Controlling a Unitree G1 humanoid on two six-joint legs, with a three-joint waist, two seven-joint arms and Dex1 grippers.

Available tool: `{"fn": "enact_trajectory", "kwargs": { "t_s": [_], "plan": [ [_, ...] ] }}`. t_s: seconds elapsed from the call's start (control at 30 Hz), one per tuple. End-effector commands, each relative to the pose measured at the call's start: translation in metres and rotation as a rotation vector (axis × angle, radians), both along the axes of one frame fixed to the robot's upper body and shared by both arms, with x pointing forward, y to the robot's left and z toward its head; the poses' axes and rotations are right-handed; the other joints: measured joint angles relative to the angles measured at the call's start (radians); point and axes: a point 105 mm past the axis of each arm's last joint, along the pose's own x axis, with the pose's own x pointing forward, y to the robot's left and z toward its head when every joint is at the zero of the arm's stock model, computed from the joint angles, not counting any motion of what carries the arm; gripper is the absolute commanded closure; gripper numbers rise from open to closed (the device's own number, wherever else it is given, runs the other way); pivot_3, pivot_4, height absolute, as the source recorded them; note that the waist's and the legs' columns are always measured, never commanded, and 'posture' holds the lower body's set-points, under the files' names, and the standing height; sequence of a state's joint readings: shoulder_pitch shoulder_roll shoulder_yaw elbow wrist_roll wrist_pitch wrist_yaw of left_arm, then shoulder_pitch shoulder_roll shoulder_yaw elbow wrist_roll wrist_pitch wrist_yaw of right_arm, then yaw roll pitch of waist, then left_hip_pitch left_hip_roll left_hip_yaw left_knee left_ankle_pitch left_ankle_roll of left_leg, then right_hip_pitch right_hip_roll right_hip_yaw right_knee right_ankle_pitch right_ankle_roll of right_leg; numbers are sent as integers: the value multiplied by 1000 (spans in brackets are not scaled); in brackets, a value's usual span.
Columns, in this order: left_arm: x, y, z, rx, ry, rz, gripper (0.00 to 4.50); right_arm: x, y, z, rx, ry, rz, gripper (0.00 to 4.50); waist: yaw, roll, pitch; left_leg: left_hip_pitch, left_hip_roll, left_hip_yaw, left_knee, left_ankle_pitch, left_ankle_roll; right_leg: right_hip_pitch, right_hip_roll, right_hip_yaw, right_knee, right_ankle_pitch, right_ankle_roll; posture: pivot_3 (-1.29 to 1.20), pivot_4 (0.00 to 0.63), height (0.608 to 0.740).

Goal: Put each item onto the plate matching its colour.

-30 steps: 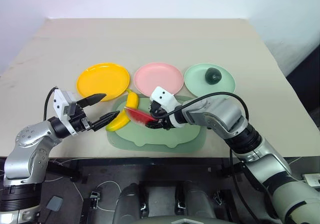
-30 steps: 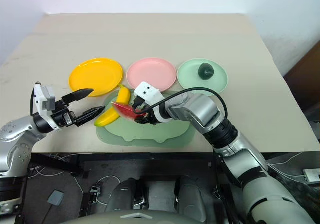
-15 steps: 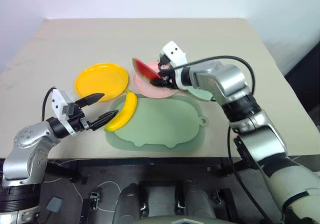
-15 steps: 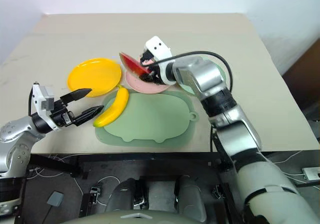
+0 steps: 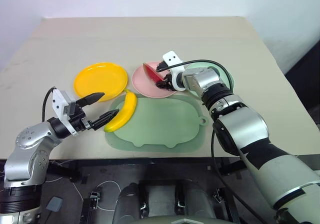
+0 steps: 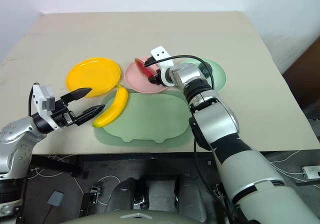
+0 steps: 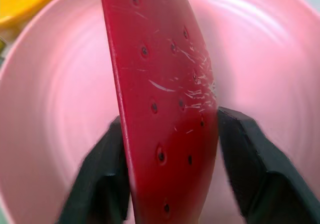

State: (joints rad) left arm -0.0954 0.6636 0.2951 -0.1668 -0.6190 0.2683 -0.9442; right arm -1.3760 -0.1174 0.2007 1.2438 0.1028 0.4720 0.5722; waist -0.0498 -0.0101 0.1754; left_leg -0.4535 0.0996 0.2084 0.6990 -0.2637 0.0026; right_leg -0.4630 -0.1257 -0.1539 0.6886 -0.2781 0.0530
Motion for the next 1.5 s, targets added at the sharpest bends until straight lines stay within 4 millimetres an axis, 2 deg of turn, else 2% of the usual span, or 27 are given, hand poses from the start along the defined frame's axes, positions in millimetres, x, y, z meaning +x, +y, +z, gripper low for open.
{"fn": "enact_trajectory", "kwargs": {
  "t_s": [0.03, 0.07, 0.1, 0.27, 0.4, 0.57, 0.73, 0.87, 1.03, 1.1, 1.23, 1.33, 1.5],
  "plan": [
    [-4, 1, 11, 13, -54, 5, 0, 2, 13, 34, 62, -86, 54, 498, 0, 0, 0, 0, 0, 0, 0, 0, 0, 0, 0, 0, 0, 0, 0, 0, 150, 695],
    [-4, 1, 11, 13, -53, 5, 0, 2, 14, 38, 75, -93, 62, 114, 0, 0, 0, 0, 0, 0, 0, 0, 0, 0, 0, 0, 0, 0, 0, 0, 150, 695],
    [-4, 1, 11, 13, -53, 5, 0, 2, 13, 42, 90, -105, 66, 29, 0, 0, 0, 0, 0, 0, 0, 0, 0, 0, 0, 1, 0, 0, 0, 0, 150, 695],
    [-3, 2, 10, 14, -49, 1, 0, 5, 3, 63, 150, -158, 67, 29, 5, 0, 0, 0, 0, 1, 0, 0, 0, 0, 0, 1, 0, 0, 0, 0, 150, 695],
    [-1, 1, 12, 13, -51, -4, 0, -1, -5, 81, 207, -196, 107, 29, 5, 0, 0, 0, 0, 1, 0, 0, 0, -1, 0, 1, 0, 0, 0, 0, 150, 695],
    [0, 1, 12, 14, -47, -10, 0, -35, -20, 93, 276, -278, 198, 29, 8, -1, 0, 0, 0, -2, 0, 0, 0, 0, 0, 2, 0, 0, 0, 0, 150, 695],
    [4, 6, 20, -1, -82, 51, 0, -71, -41, 74, 314, -279, 193, 29, 7, -1, 0, 1, 0, -3, 0, 0, 0, 0, 0, 2, 1, 0, 0, 0, 150, 695],
    [2, 7, 18, 6, -79, 70, 0, -108, -46, 75, 439, -333, 275, 29, 7, -1, 0, 1, 0, -3, 0, 0, 0, 0, 0, 2, 1, 0, 0, 0, 150, 695],
    [0, 6, 16, -8, -60, 97, 0, -135, -51, 67, 476, -371, 316, 29, 7, -1, 0, 5, 0, -3, 0, 0, 0, 3, 0, 2, 0, 0, 0, 0, 150, 695],
    [-1, 3, 15, -16, -61, 105, 0, -144, -52, 56, 472, -343, 342, 29, 8, -1, -1, 6, 0, -3, 0, 0, 0, 4, 0, 2, 0, 0, 0, 0, 150, 695],
    [-6, -5, 10, -20, -42, 111, 0, -156, -52, 32, 424, -300, 364, 29, 11, -2, -1, 7, 0, -3, 0, 0, 0, 6, 0, 2, -1, 0, 0, 0, 150, 695],
    [-7, -8, 5, -12, -13, 124, 0, -157, -51, 19, 355, -301, 368, 29, 11, -2, -1, 8, 0, -3, 0, 0, 0, 6, 0, 2, 0, 0, 0, 0, 150, 695],
    [-5, -14, 6, -33, -11, 150, 0, -152, -54, 24, 358, -314, 364, 29, 11, -2, -1, 8, 0, -3, 0, 0, 0, 7, 0, 3, 0, 0, 0, 0, 150, 695]
  ]
}}
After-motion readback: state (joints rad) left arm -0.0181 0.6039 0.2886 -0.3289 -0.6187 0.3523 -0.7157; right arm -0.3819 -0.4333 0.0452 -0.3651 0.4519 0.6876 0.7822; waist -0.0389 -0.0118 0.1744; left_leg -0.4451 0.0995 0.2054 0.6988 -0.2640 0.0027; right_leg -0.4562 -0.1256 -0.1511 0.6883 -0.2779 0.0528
